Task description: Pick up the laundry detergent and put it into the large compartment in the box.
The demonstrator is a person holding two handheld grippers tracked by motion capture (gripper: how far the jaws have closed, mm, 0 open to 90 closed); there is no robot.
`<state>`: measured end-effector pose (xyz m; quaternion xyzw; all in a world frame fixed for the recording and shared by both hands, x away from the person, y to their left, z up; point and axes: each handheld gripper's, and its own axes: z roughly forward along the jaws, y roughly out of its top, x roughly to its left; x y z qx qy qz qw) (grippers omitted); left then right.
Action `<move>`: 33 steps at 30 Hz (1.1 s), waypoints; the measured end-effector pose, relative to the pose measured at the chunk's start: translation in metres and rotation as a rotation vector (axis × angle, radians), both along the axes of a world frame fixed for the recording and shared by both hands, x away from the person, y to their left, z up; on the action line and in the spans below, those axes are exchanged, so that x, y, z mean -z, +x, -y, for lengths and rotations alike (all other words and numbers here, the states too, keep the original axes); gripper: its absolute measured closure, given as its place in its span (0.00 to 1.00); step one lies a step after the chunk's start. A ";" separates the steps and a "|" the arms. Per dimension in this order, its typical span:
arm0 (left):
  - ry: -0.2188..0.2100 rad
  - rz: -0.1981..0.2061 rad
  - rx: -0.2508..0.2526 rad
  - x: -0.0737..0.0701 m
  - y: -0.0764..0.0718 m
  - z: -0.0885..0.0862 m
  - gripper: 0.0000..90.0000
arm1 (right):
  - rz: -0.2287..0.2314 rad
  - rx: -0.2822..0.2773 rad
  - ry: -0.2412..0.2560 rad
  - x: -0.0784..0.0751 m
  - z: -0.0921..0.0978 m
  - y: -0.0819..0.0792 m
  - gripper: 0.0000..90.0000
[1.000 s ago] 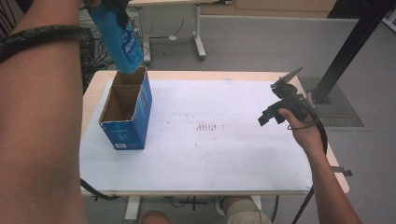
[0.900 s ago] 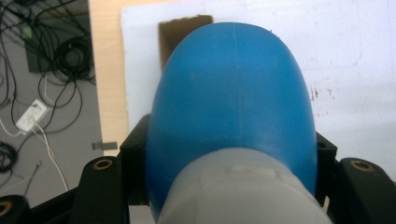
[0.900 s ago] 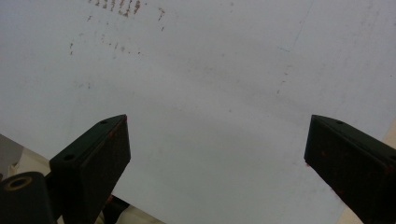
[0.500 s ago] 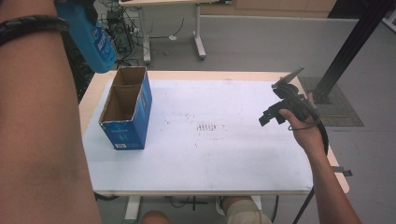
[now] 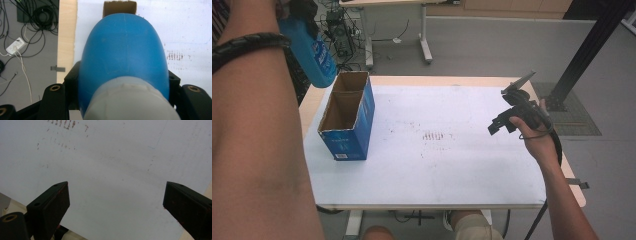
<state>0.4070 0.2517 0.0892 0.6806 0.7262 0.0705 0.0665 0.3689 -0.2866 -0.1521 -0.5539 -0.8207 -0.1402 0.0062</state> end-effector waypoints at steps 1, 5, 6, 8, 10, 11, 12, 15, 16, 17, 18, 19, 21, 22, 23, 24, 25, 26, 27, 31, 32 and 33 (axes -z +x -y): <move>-0.001 -0.003 0.000 0.003 0.001 0.000 0.43 | 0.000 0.000 0.000 0.000 0.000 0.000 0.07; -0.002 -0.014 0.004 0.012 0.004 0.000 0.42 | 0.001 -0.001 -0.001 0.000 0.000 0.000 0.08; -0.002 -0.017 0.007 0.014 0.005 0.000 0.43 | 0.000 -0.002 -0.002 0.000 0.000 0.000 0.07; -0.007 -0.025 0.005 0.019 0.007 -0.001 0.43 | 0.001 0.000 0.000 0.000 0.000 0.000 0.07; -0.008 -0.029 0.008 0.023 0.008 -0.001 0.42 | 0.002 -0.002 -0.002 0.000 -0.001 -0.001 0.07; -0.009 -0.033 0.010 0.026 0.009 -0.001 0.43 | 0.002 -0.001 -0.003 0.000 -0.001 -0.001 0.07; -0.009 -0.034 0.010 0.029 0.009 -0.001 0.43 | 0.000 -0.003 -0.004 0.000 -0.002 0.000 0.07; -0.012 -0.043 0.011 0.037 0.011 -0.001 0.43 | -0.002 -0.005 -0.006 -0.001 -0.002 0.000 0.07; -0.012 -0.047 0.011 0.039 0.012 -0.002 0.42 | -0.002 -0.005 -0.005 -0.001 -0.002 0.000 0.07; -0.015 -0.050 0.011 0.042 0.012 -0.003 0.42 | -0.001 -0.005 -0.005 -0.001 -0.002 0.000 0.07; -0.016 -0.053 0.012 0.044 0.012 -0.003 0.42 | -0.002 -0.003 -0.004 -0.001 -0.002 -0.001 0.07; -0.015 -0.054 0.011 0.047 0.012 -0.003 0.42 | -0.002 -0.004 -0.006 -0.001 -0.002 -0.001 0.08; -0.014 -0.059 0.014 0.052 0.013 -0.003 0.42 | -0.001 -0.006 -0.006 -0.001 -0.003 0.000 0.07; -0.015 -0.063 0.014 0.055 0.014 -0.003 0.42 | -0.002 -0.007 -0.005 -0.001 -0.003 0.000 0.07; -0.016 -0.065 0.014 0.057 0.014 -0.004 0.42 | -0.001 -0.006 -0.007 -0.001 -0.004 -0.001 0.07; -0.017 -0.068 0.017 0.060 0.015 -0.004 0.43 | -0.003 -0.006 -0.006 -0.001 -0.004 0.000 0.07; -0.018 -0.069 0.016 0.063 0.015 -0.004 0.42 | -0.002 -0.005 -0.004 -0.001 -0.005 -0.001 0.07; -0.020 -0.071 0.017 0.065 0.015 -0.004 0.42 | -0.003 -0.008 -0.006 -0.001 -0.005 0.000 0.08; -0.022 -0.075 0.018 0.067 0.016 -0.004 0.42 | -0.004 -0.008 -0.005 -0.001 -0.005 0.000 0.07; -0.022 -0.079 0.024 0.076 0.018 -0.003 0.42 | -0.004 -0.009 -0.007 -0.001 -0.006 0.000 0.07; -0.023 -0.079 0.024 0.078 0.018 -0.003 0.42 | -0.003 -0.009 -0.007 -0.002 -0.007 0.000 0.08; -0.023 -0.082 0.028 0.080 0.019 -0.003 0.42 | -0.003 -0.010 -0.008 -0.002 -0.007 -0.001 0.08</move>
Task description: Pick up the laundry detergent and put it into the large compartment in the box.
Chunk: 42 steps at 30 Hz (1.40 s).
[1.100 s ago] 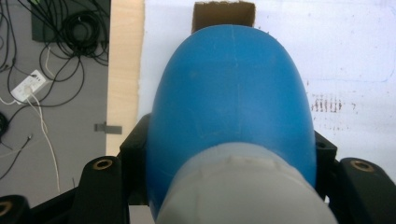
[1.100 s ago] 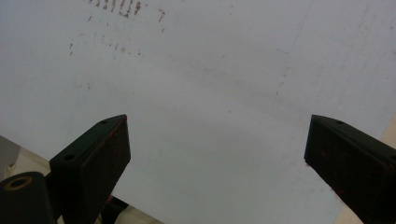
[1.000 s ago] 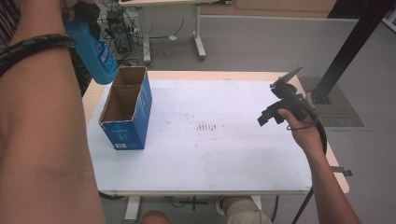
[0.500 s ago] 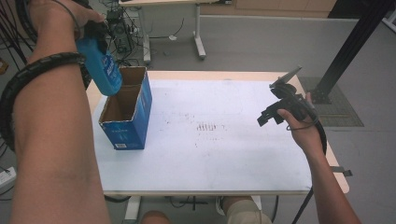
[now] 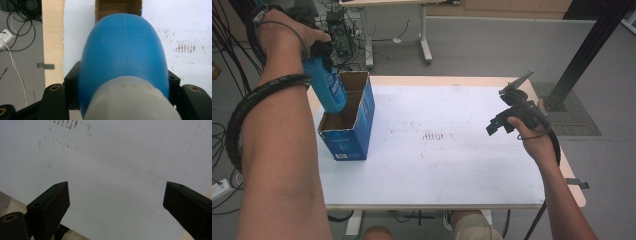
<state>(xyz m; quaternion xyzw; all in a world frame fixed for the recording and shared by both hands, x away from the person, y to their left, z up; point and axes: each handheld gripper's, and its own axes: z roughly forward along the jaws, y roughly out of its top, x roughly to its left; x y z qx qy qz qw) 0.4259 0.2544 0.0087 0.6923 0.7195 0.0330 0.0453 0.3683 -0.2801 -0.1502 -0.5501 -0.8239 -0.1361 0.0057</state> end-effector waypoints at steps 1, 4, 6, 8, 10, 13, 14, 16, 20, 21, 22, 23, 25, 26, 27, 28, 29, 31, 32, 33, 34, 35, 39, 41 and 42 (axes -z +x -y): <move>0.000 0.000 0.001 0.002 0.001 0.000 0.42 | -0.002 0.001 0.002 0.000 0.000 0.000 0.07; -0.003 -0.005 0.003 0.010 0.003 0.001 0.42 | 0.000 0.004 0.002 0.000 0.000 0.000 0.08; -0.004 -0.007 0.007 0.015 0.004 0.002 0.42 | -0.002 0.006 -0.001 0.000 0.001 0.000 0.07; -0.006 -0.009 0.009 0.020 0.005 0.002 0.42 | -0.002 0.006 -0.001 0.000 0.001 0.000 0.07; -0.008 -0.009 0.008 0.023 0.005 0.003 0.42 | -0.004 0.009 -0.002 0.000 0.001 0.000 0.07; -0.009 -0.014 0.011 0.030 0.006 0.003 0.42 | -0.003 0.008 -0.003 0.000 0.001 0.000 0.07; -0.008 -0.017 0.013 0.033 0.007 0.003 0.42 | -0.003 0.008 -0.003 0.000 0.001 0.000 0.07; -0.008 -0.016 0.012 0.037 0.007 0.003 0.42 | -0.001 0.005 -0.002 0.000 0.001 -0.001 0.07; -0.005 -0.017 0.014 0.045 0.007 0.003 0.42 | -0.001 0.005 -0.005 0.000 0.000 -0.001 0.07; -0.006 -0.014 0.016 0.048 0.006 0.003 0.42 | -0.002 0.005 -0.006 0.000 -0.001 -0.001 0.07; -0.007 -0.013 0.017 0.050 0.006 0.003 0.42 | -0.002 0.002 -0.006 0.000 -0.001 -0.001 0.07; -0.008 -0.012 0.017 0.052 0.006 0.003 0.42 | -0.002 0.002 -0.006 0.000 -0.001 -0.001 0.07; -0.009 -0.013 0.018 0.058 0.006 0.004 0.42 | -0.001 0.003 -0.007 0.000 -0.002 -0.001 0.07; -0.009 -0.013 0.019 0.061 0.007 0.004 0.42 | 0.000 0.001 -0.007 0.000 -0.002 -0.002 0.07; -0.010 -0.012 0.018 0.063 0.007 0.004 0.42 | 0.000 0.002 -0.008 0.000 -0.002 -0.002 0.08; -0.010 -0.015 0.019 0.066 0.007 0.004 0.42 | 0.001 0.001 -0.008 0.000 -0.002 -0.002 0.07; -0.011 -0.015 0.019 0.069 0.008 0.005 0.42 | 0.000 0.002 -0.008 0.000 -0.002 -0.002 0.07; -0.013 -0.015 0.020 0.074 0.008 0.004 0.42 | 0.002 0.002 -0.010 0.000 -0.002 -0.002 0.07; -0.015 -0.019 0.019 0.078 0.009 0.004 0.42 | 0.002 0.003 -0.010 0.001 -0.002 -0.002 0.07; -0.015 -0.018 0.020 0.080 0.009 0.004 0.42 | 0.002 0.003 -0.010 0.001 -0.002 -0.002 0.07; -0.015 -0.018 0.020 0.083 0.009 0.005 0.42 | 0.002 0.002 -0.011 0.001 -0.002 -0.002 0.07; -0.014 -0.020 0.019 0.085 0.009 0.005 0.42 | 0.001 0.002 -0.014 0.001 -0.003 -0.002 0.07; -0.016 -0.030 0.020 0.095 0.011 0.005 0.42 | -0.002 0.001 -0.015 0.002 -0.004 -0.001 0.07; -0.017 -0.032 0.021 0.100 0.012 0.005 0.42 | -0.001 0.000 -0.016 0.003 -0.003 -0.001 0.08; -0.015 -0.032 0.022 0.102 0.012 0.005 0.42 | -0.002 0.000 -0.014 0.003 -0.003 -0.001 0.07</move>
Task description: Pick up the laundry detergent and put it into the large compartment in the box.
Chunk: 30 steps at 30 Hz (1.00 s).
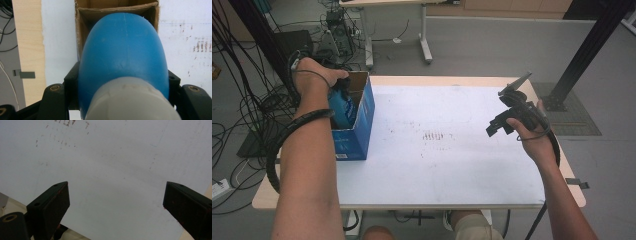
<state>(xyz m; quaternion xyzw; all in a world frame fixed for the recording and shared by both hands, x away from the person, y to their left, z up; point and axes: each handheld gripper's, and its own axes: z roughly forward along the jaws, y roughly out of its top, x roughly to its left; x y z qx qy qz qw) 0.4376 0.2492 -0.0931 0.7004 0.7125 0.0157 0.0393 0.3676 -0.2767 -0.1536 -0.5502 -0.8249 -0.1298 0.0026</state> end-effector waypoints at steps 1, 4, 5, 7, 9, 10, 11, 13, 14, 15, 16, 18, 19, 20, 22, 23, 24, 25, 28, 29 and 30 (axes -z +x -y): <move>0.003 0.001 -0.001 0.003 0.000 0.000 0.42 | -0.003 0.002 0.000 0.000 0.000 0.000 0.07; 0.005 -0.004 0.000 0.008 0.000 0.000 0.42 | -0.010 0.005 -0.002 0.002 -0.001 0.001 0.08; 0.005 -0.005 -0.001 0.011 0.000 0.000 0.42 | -0.010 0.001 -0.002 0.002 -0.001 0.001 0.07; 0.003 -0.006 -0.002 0.015 0.000 0.000 0.42 | -0.013 0.005 -0.002 0.003 -0.001 0.001 0.07; 0.004 -0.005 -0.003 0.019 -0.001 0.000 0.42 | -0.013 0.001 -0.002 0.004 -0.001 0.002 0.08; 0.004 -0.008 -0.003 0.021 0.000 0.000 0.42 | -0.015 0.003 -0.002 0.004 -0.001 0.002 0.07; 0.004 -0.011 -0.001 0.022 0.000 0.000 0.42 | -0.013 0.004 -0.002 0.005 -0.001 0.002 0.08; 0.007 -0.006 -0.001 0.025 -0.001 0.001 0.42 | -0.017 0.003 -0.002 0.005 -0.002 0.002 0.07; 0.007 -0.008 0.001 0.026 -0.001 0.001 0.42 | -0.015 0.001 -0.003 0.005 -0.002 0.002 0.07; 0.008 -0.009 0.003 0.028 -0.001 0.001 0.42 | -0.015 0.002 -0.003 0.006 -0.002 0.002 0.08; 0.009 -0.006 0.003 0.030 -0.002 0.002 0.42 | -0.018 0.004 -0.003 0.006 -0.003 0.002 0.07; 0.010 -0.008 0.005 0.033 -0.002 0.002 0.42 | -0.018 0.003 -0.004 0.006 -0.003 0.002 0.08; 0.011 -0.007 0.006 0.034 -0.002 0.003 0.42 | -0.020 0.004 -0.004 0.006 -0.003 0.002 0.07; 0.011 -0.009 0.008 0.036 -0.001 0.004 0.42 | -0.020 0.004 -0.004 0.006 -0.003 0.002 0.08; 0.013 -0.013 0.010 0.039 -0.001 0.005 0.42 | -0.020 0.003 -0.004 0.007 -0.003 0.002 0.07; 0.015 -0.010 0.013 0.040 -0.001 0.005 0.42 | -0.020 0.003 -0.003 0.007 -0.003 0.002 0.08; 0.016 -0.013 0.016 0.042 -0.001 0.006 0.42 | -0.018 0.004 -0.002 0.007 -0.003 0.001 0.07; 0.016 -0.014 0.017 0.043 -0.001 0.007 0.42 | -0.020 0.004 -0.004 0.007 -0.003 0.002 0.08; 0.016 -0.011 0.018 0.046 -0.001 0.008 0.42 | -0.021 0.007 -0.004 0.007 -0.003 0.001 0.07; 0.015 -0.013 0.019 0.047 -0.001 0.009 0.42 | -0.020 0.004 -0.004 0.008 -0.002 0.001 0.07; 0.016 -0.016 0.022 0.048 0.000 0.009 0.42 | -0.020 0.006 -0.005 0.008 -0.002 0.001 0.07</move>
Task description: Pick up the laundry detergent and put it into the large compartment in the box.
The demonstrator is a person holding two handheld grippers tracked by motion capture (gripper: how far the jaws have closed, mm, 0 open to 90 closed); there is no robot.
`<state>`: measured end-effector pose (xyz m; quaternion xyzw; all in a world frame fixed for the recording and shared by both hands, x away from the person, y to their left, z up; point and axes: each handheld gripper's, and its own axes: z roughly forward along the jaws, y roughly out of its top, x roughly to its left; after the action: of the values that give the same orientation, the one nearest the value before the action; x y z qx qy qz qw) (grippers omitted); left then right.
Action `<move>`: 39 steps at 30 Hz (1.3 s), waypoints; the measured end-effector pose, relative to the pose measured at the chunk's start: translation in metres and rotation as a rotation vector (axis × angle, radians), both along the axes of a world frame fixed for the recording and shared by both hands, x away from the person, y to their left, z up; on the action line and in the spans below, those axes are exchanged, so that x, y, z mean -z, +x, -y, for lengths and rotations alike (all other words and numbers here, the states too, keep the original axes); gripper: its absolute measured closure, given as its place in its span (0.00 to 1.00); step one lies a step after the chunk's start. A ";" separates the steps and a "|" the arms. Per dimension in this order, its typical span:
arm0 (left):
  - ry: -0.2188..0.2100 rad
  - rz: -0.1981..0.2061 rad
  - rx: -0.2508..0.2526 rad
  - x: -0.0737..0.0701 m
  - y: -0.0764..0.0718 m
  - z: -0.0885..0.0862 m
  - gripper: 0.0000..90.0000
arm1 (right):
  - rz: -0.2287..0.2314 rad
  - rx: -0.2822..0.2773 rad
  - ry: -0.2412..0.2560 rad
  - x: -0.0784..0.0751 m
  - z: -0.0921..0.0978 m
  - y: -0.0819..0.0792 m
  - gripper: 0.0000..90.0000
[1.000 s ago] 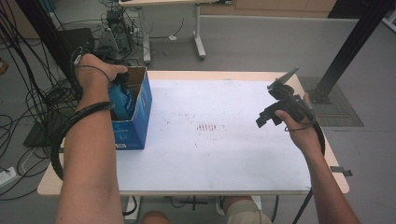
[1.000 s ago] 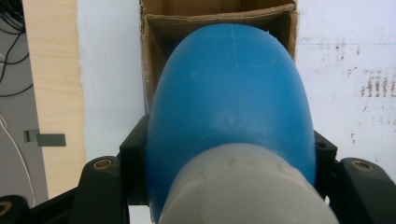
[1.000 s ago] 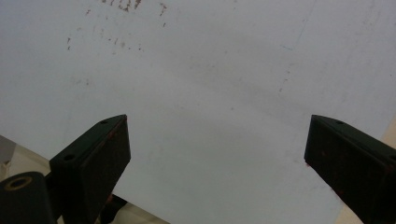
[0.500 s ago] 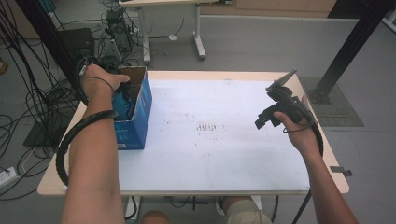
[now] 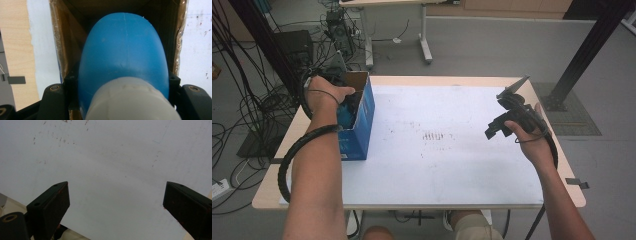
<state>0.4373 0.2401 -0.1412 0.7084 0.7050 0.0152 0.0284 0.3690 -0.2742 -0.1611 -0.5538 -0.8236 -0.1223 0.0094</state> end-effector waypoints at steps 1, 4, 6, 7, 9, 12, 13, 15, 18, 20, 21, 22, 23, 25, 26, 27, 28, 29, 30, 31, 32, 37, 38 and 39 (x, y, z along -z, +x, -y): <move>0.001 0.000 0.003 0.001 0.000 0.001 0.42 | 0.000 0.000 0.000 0.000 0.000 0.000 0.07; 0.004 0.000 0.006 0.004 0.000 0.002 0.42 | -0.001 0.002 0.000 0.000 0.000 0.000 0.07; 0.006 -0.001 0.009 0.006 0.000 0.002 0.42 | -0.002 0.002 0.001 0.001 0.000 0.000 0.08; 0.007 -0.001 0.011 0.006 0.000 0.002 0.42 | 0.000 0.002 0.002 0.001 0.001 0.000 0.08; 0.007 -0.003 0.013 0.008 0.000 0.002 0.42 | -0.002 0.001 0.001 0.001 0.001 0.000 0.07; 0.009 -0.004 0.013 0.010 -0.001 0.002 0.42 | -0.004 0.001 -0.001 0.002 0.001 0.000 0.07; 0.011 -0.004 0.016 0.011 -0.001 0.003 0.42 | -0.003 0.001 -0.001 0.002 0.001 0.000 0.07; 0.014 -0.013 0.021 0.013 0.000 0.003 0.42 | -0.004 0.002 -0.001 0.002 0.001 0.000 0.07; 0.019 -0.020 0.025 0.017 0.000 0.005 0.42 | 0.000 -0.002 0.000 0.002 0.000 0.000 0.08; 0.017 -0.025 0.027 0.020 0.000 0.005 0.42 | -0.003 -0.001 0.000 0.002 0.000 0.000 0.07; 0.017 -0.027 0.027 0.021 0.000 0.005 0.42 | -0.002 -0.001 -0.001 0.002 0.000 0.000 0.07; 0.016 -0.032 0.032 0.022 0.000 0.005 0.42 | -0.002 -0.001 -0.002 0.002 0.000 -0.001 0.07; 0.016 -0.029 0.033 0.023 -0.001 0.005 0.42 | -0.002 -0.001 -0.001 0.002 0.000 0.000 0.07; 0.014 -0.026 0.029 0.024 -0.002 0.005 0.42 | -0.001 -0.001 -0.003 0.002 0.000 -0.001 0.08; 0.014 -0.025 0.029 0.024 -0.002 0.005 0.42 | -0.002 0.000 -0.005 0.001 -0.001 0.000 0.08; 0.014 -0.025 0.030 0.024 -0.002 0.005 0.42 | -0.001 -0.003 -0.004 0.001 -0.001 0.000 0.08; 0.017 -0.028 0.035 0.024 -0.002 0.005 0.42 | -0.002 -0.003 -0.004 0.001 -0.002 0.000 0.07; 0.015 -0.025 0.032 0.024 -0.003 0.005 0.42 | 0.000 -0.004 -0.004 0.001 -0.002 -0.001 0.07; 0.015 -0.023 0.035 0.025 -0.003 0.005 0.42 | 0.000 -0.005 -0.004 0.001 -0.003 -0.001 0.08; 0.014 -0.020 0.035 0.025 -0.004 0.004 0.42 | 0.001 -0.006 -0.003 0.001 -0.003 -0.001 0.07; 0.014 -0.019 0.034 0.025 -0.005 0.004 0.42 | -0.001 -0.005 -0.003 0.001 -0.004 -0.001 0.07; 0.010 -0.014 0.031 0.025 -0.006 0.004 0.42 | -0.004 -0.006 -0.004 0.002 -0.005 0.000 0.07; 0.011 -0.014 0.031 0.025 -0.006 0.004 0.42 | -0.003 -0.007 -0.005 0.002 -0.005 0.000 0.07; 0.012 -0.015 0.035 0.025 -0.006 0.004 0.42 | -0.002 -0.006 -0.005 0.002 -0.005 0.000 0.07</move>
<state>0.4314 0.2361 -0.1662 0.7208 0.6927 0.0137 0.0189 0.3687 -0.2692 -0.1631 -0.5516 -0.8254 -0.1196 0.0093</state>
